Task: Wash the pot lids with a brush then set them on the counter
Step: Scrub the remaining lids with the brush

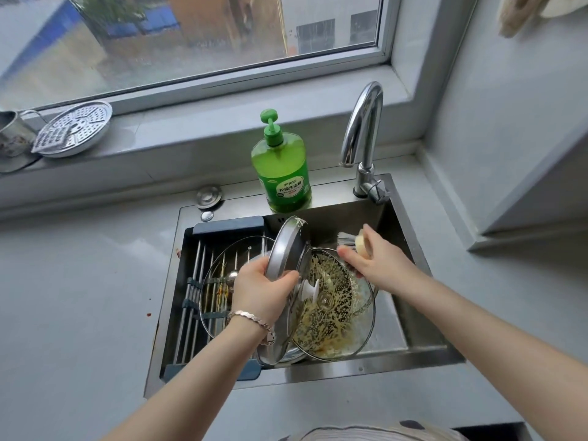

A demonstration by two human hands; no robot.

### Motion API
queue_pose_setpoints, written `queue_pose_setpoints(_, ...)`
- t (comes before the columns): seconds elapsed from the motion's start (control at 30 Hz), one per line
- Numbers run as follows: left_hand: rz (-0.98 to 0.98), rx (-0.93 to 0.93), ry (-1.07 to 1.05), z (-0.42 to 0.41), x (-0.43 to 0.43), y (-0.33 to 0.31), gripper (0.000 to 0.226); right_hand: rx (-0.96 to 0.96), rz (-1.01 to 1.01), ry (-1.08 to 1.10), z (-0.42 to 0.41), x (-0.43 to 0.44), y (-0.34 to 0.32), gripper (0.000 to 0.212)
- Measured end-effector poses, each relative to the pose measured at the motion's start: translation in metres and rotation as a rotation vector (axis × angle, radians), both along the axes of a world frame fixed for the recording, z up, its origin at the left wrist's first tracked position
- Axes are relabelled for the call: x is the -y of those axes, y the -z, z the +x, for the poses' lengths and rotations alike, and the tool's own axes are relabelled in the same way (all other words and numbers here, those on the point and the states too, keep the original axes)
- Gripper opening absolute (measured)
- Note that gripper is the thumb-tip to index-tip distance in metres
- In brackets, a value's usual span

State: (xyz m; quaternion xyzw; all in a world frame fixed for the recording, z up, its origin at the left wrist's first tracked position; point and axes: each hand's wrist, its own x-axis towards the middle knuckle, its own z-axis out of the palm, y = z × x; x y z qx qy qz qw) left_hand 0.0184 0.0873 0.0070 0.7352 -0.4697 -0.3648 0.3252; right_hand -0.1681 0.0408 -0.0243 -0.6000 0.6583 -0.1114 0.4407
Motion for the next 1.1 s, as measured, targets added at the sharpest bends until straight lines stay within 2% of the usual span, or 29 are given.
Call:
queue_pose_setpoints(0.2, 0.025, 0.027, 0.133, -0.012, -0.002, -0.002, 0.021, 0.003, -0.505, -0.234, 0.040, -0.028, -0.042, 0.059)
queue_pose_setpoints(0.3, -0.004, 0.057, 0.203, -0.012, -0.008, -0.004, 0.018, -0.054, -0.565, -0.115, 0.039, -0.012, -0.030, 0.033)
queue_pose_setpoints(0.4, -0.003, 0.071, 0.246, -0.013, -0.015, -0.006, 0.018, -0.131, -0.516, 0.015, 0.029, 0.008, -0.025, 0.038)
queue_pose_setpoints(0.53, -0.030, 0.027, 0.165, -0.008, -0.013, -0.004, 0.034, -0.125, -0.771, -0.201, 0.050, -0.029, -0.031, 0.043)
queue_pose_setpoints(0.63, -0.070, 0.052, 0.238, -0.006, -0.014, -0.006, 0.037, -0.059, -0.708, -0.169, 0.038, -0.020, -0.028, 0.035)
queue_pose_setpoints(0.7, -0.077, 0.053, 0.304, -0.008, -0.016, -0.009, 0.024, -0.093, -0.602, -0.035, 0.024, 0.005, -0.024, 0.028)
queue_pose_setpoints(0.77, -0.070, 0.023, 0.288, -0.010, -0.017, -0.008, 0.016, -0.085, -0.613, 0.002, 0.026, 0.006, -0.024, 0.024)
queue_pose_setpoints(0.83, -0.082, 0.008, 0.242, -0.007, -0.014, -0.003, 0.022, -0.058, -0.723, -0.113, 0.041, -0.019, -0.029, 0.027)
queue_pose_setpoints(0.9, -0.082, 0.033, 0.238, -0.004, -0.013, 0.000, 0.030, 0.034, -0.714, -0.173, 0.046, -0.036, -0.030, 0.036)
queue_pose_setpoints(0.97, -0.073, 0.056, 0.280, -0.005, -0.014, -0.002, 0.019, 0.058, -0.643, -0.117, 0.036, -0.020, -0.023, 0.028)
queue_pose_setpoints(1.03, -0.084, 0.066, 0.329, -0.007, -0.017, -0.006, 0.013, 0.028, -0.544, 0.033, 0.025, 0.002, -0.016, 0.027)
queue_pose_setpoints(1.1, -0.108, 0.019, 0.320, -0.007, -0.016, -0.007, 0.013, 0.066, -0.574, 0.059, 0.028, -0.001, -0.016, 0.031)
